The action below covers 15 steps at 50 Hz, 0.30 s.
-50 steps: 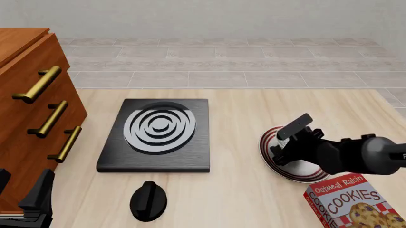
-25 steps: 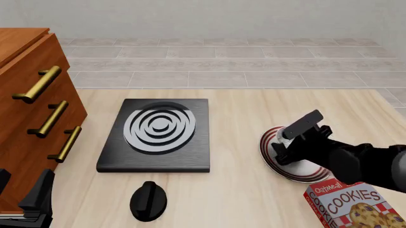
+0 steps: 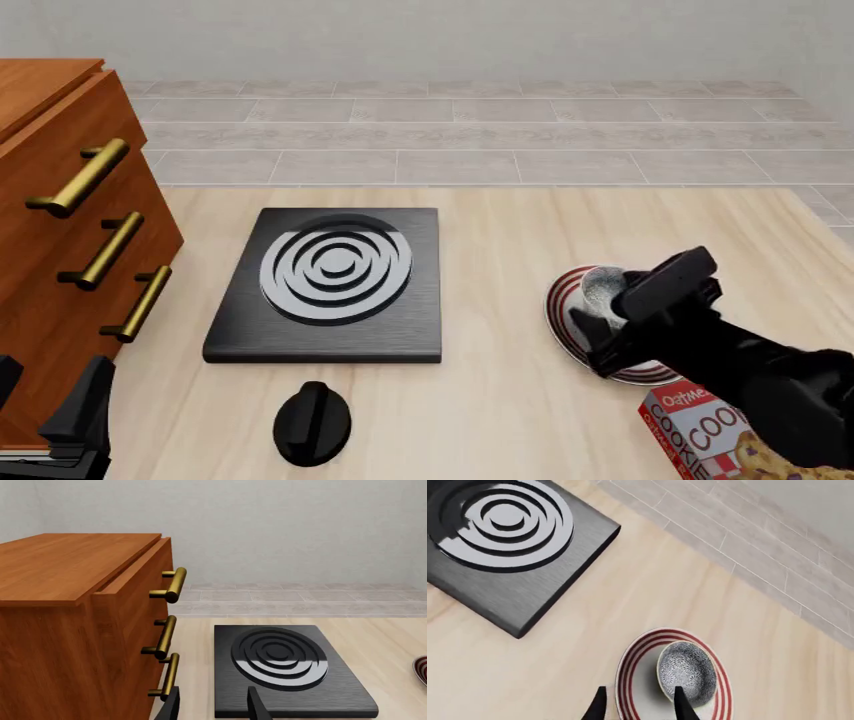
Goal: Pick the akita bowl on the cookies box and place it on the plate.
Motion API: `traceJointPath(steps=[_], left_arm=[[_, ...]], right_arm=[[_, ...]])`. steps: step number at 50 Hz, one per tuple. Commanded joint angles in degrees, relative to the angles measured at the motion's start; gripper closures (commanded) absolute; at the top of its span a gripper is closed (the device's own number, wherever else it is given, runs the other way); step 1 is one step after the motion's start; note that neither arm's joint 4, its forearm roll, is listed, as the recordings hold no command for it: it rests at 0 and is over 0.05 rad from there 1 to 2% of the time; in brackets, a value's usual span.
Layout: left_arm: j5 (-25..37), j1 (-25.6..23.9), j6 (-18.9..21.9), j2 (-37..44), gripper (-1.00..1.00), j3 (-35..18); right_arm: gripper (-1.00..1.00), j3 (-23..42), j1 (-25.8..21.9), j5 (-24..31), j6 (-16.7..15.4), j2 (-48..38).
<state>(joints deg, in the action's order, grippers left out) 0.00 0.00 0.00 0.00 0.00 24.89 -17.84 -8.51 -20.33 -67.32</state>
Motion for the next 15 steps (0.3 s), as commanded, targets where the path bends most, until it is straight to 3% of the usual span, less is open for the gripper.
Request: traceJointPath(steps=[1,15], left_arm=[[0.00,0.00,0.00,0.00,-1.00,0.00],[0.00,0.00,0.00,0.00,-1.00,0.00]], right_arm=[[-1.00,-3.89,-3.26,-0.46,1.57,6.57],[-1.00,-5.31,-3.57,2.16,1.74,11.65]])
